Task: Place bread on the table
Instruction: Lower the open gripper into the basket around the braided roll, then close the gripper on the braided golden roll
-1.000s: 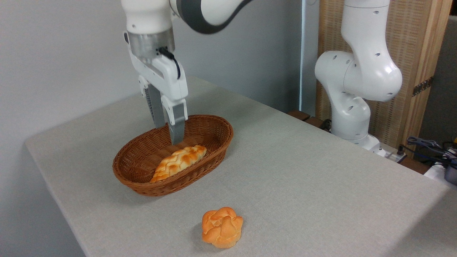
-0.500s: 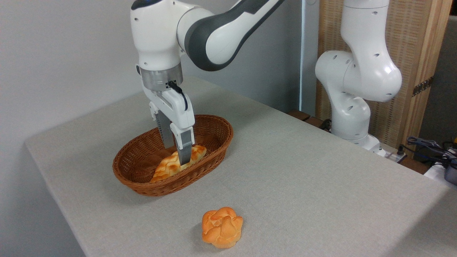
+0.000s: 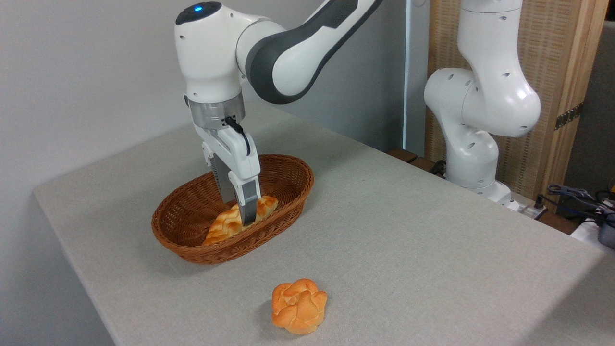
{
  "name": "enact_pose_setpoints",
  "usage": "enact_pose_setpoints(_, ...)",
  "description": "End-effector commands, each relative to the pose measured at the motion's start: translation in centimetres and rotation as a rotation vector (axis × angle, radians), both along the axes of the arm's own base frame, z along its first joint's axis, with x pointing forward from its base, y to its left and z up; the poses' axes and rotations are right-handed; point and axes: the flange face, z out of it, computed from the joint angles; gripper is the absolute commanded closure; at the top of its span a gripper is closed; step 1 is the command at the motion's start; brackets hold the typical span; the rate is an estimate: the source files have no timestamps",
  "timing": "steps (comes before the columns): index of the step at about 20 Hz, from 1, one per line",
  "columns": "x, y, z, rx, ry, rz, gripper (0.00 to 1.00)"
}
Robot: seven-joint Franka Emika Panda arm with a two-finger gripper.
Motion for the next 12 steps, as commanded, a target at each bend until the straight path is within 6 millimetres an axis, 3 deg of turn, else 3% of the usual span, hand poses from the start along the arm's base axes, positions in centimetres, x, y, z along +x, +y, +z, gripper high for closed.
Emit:
enact_pose_setpoints(1,0.0,-0.1,-0.5,-0.002,-0.014,-0.010,0.00)
enact_pose_setpoints(5,-0.2,-0.4,-1.5,0.001,0.005,-0.020,0.00)
enact_pose_setpoints(7,-0.4,-0.9,-2.2,0.036,0.007,-0.051,0.06)
enact_pose_setpoints(8,-0.5,-1.2,-2.7,0.041,0.013,-0.058,0.10)
enact_pose_setpoints(10,-0.4,-1.2,-2.7,0.039,0.014,-0.057,0.30)
enact_pose_setpoints(11,-0.4,-1.2,-2.7,0.037,0.013,-0.058,0.44)
enact_pose_setpoints(12,-0.4,-1.2,-2.7,0.036,0.013,-0.057,0.50)
